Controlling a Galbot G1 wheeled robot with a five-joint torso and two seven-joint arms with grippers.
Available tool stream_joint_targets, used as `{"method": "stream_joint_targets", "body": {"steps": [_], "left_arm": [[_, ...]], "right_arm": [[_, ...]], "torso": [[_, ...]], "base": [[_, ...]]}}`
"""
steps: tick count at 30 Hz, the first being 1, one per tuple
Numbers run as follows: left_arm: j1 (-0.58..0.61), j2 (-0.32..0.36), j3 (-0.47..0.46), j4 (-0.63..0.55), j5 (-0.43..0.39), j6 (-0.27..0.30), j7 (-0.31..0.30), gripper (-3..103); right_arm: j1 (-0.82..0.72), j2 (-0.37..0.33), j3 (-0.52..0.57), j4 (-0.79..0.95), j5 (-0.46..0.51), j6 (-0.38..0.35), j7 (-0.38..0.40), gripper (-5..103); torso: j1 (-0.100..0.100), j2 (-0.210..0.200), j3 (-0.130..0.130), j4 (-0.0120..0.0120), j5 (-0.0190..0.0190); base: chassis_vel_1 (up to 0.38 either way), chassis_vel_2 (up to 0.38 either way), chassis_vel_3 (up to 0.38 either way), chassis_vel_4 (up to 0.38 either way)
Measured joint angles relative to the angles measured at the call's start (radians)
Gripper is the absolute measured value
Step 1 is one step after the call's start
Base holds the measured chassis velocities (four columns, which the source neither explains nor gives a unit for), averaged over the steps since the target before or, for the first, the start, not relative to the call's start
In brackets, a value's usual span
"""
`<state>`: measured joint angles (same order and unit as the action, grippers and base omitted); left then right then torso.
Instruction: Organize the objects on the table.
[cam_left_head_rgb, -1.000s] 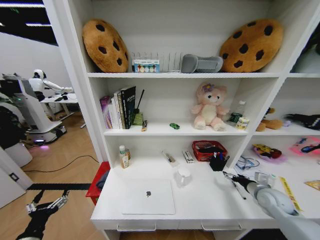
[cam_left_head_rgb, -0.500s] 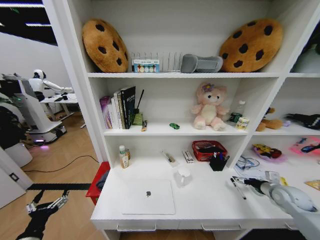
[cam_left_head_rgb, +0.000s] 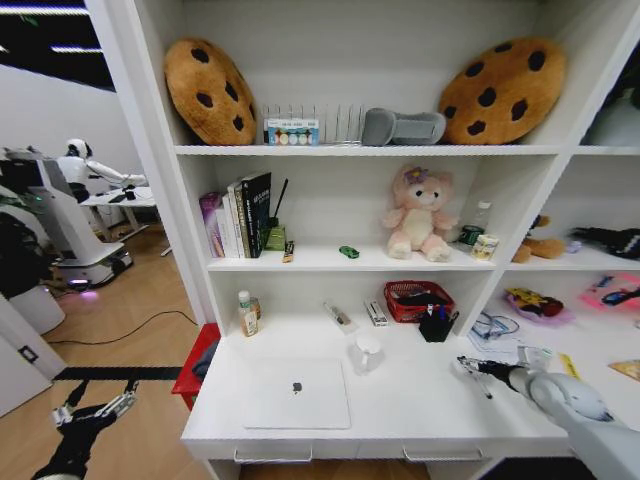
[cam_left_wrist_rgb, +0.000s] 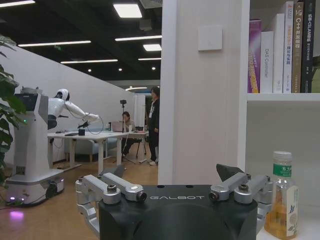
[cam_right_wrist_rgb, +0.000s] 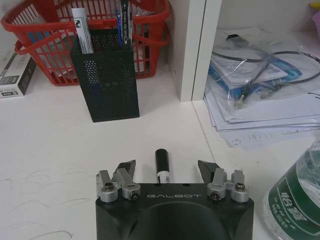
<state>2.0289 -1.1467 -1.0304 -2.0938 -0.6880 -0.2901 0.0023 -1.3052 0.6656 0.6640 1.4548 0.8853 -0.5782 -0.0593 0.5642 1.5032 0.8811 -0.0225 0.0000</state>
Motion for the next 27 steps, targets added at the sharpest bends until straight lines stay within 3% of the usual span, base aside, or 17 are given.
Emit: {"method": "stream_joint_targets", "body": {"steps": [2, 5, 8, 14, 17, 21, 23, 25, 26, 27], "left_arm": [[0.0, 0.0, 0.0, 0.0, 0.0, 0.0, 0.0, 100], [0.0, 0.0, 0.0, 0.0, 0.0, 0.0, 0.0, 100], [0.0, 0.0, 0.0, 0.0, 0.0, 0.0, 0.0, 100], [0.0, 0.0, 0.0, 0.0, 0.0, 0.0, 0.0, 100], [0.0, 0.0, 0.0, 0.0, 0.0, 0.0, 0.0, 100], [0.0, 0.0, 0.0, 0.0, 0.0, 0.0, 0.0, 100], [0.0, 0.0, 0.0, 0.0, 0.0, 0.0, 0.0, 100], [0.0, 0.0, 0.0, 0.0, 0.0, 0.0, 0.0, 100], [0.0, 0.0, 0.0, 0.0, 0.0, 0.0, 0.0, 100], [0.0, 0.0, 0.0, 0.0, 0.0, 0.0, 0.0, 100]], "right_arm": [[0.001, 0.001, -0.002, -0.002, -0.001, 0.0, 0.001, 67], [0.003, 0.005, -0.014, -0.017, -0.013, 0.009, 0.004, 51], [0.003, 0.009, -0.019, -0.021, -0.019, 0.016, 0.004, 45], [0.003, 0.017, -0.022, -0.018, -0.021, 0.018, 0.004, 19], [0.004, 0.019, -0.022, -0.018, -0.022, 0.021, 0.006, 10], [0.001, 0.024, -0.021, -0.013, -0.02, 0.03, 0.013, 10], [-0.004, 0.027, -0.018, -0.01, -0.019, 0.063, 0.001, 10], [-0.023, 0.03, -0.006, 0.008, -0.046, 0.232, -0.073, 10], [-0.023, 0.03, -0.006, 0.008, -0.046, 0.232, -0.073, 10], [-0.026, 0.03, -0.005, 0.02, -0.079, 0.312, -0.084, 10]], "torso": [[0.0, 0.0, 0.0, 0.0, 0.0], [0.0, 0.0, 0.0, -0.0001, 0.0], [0.0, 0.0, 0.0, -0.0001, 0.0], [0.0, 0.0, 0.0, 0.0, 0.0], [0.0, 0.0, 0.0, -0.0001, -0.0001], [0.0, 0.0, 0.0, -0.0001, -0.0001], [0.0, 0.0, 0.0, -0.0001, 0.0001], [0.0, 0.0, 0.0, -0.0002, 0.0001], [0.0, 0.0, 0.0, -0.0002, 0.0001], [0.0, 0.0, 0.0, -0.0001, -0.0003]], "base": [[0.0, 0.0, 0.0, 0.0], [0.0, 0.0, 0.0, 0.0], [0.0, 0.0, 0.0, 0.0], [0.0, 0.0, 0.0, 0.0], [0.0, 0.0, 0.0, 0.0], [0.0, 0.0, 0.0, 0.0], [0.0, 0.0, 0.0, 0.0], [0.0, 0.0, 0.0, 0.0], [0.0, 0.0, 0.0, 0.0], [0.0, 0.0, 0.0, 0.0]]}}
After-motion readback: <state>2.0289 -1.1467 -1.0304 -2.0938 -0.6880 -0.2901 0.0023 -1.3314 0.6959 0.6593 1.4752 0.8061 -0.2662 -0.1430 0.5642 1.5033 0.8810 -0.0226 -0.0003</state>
